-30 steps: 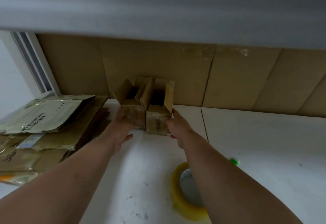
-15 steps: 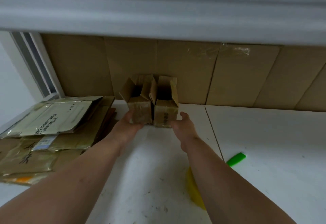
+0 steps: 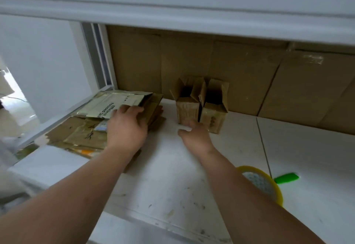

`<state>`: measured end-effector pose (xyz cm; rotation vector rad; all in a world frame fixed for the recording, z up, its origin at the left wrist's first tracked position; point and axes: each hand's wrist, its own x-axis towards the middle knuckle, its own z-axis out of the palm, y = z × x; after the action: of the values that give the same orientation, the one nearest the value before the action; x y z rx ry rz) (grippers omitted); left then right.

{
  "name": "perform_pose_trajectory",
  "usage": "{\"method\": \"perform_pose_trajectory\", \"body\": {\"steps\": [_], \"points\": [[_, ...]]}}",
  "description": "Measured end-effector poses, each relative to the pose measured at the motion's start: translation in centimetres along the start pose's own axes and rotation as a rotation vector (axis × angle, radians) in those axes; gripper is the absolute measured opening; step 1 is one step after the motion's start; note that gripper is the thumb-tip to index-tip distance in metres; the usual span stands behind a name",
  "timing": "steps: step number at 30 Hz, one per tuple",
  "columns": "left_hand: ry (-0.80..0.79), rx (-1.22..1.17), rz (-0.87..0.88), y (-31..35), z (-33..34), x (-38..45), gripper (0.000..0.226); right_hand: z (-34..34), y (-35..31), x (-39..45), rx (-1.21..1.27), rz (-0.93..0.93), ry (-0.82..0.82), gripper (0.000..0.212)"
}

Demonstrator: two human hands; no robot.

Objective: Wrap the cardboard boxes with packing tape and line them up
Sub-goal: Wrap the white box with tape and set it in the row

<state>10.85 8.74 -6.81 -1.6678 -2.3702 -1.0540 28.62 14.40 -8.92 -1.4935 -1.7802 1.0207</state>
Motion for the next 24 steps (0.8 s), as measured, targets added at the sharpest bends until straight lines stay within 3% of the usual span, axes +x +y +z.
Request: {"method": "perform_pose_trajectory", "body": {"steps": [5,10,15,20,24], "points": [[-0.108,0.133,-0.108,-4.1,-1.7,0.3,0.051,2.7,-1.9,-0.8,-0.082,-0.068,-0.026,0.037],[-0.237,0.246,-0.02,-7.8,-1.6,2.9,0.059,4.7,-3.9,-0.4,-0.045,-0.029,0.006,0.037],[-0.319,0.228,0.026,-10.6,-1.5,5.1,0.05,7.3,-4.9,-1.2,-0.012,-0.009,0.076,0.033],[-0.248,0.204,0.093,-10.9,-2.4,5.9,0.042,8.4,-4.5,-3.1,-0.01,0.032,0.127,0.032],[-0.017,-0.036,0.105,-10.4,-3.7,6.2,0.037,8.3,-4.6,-4.0,0.032,0.061,0.155,0.031]]}}
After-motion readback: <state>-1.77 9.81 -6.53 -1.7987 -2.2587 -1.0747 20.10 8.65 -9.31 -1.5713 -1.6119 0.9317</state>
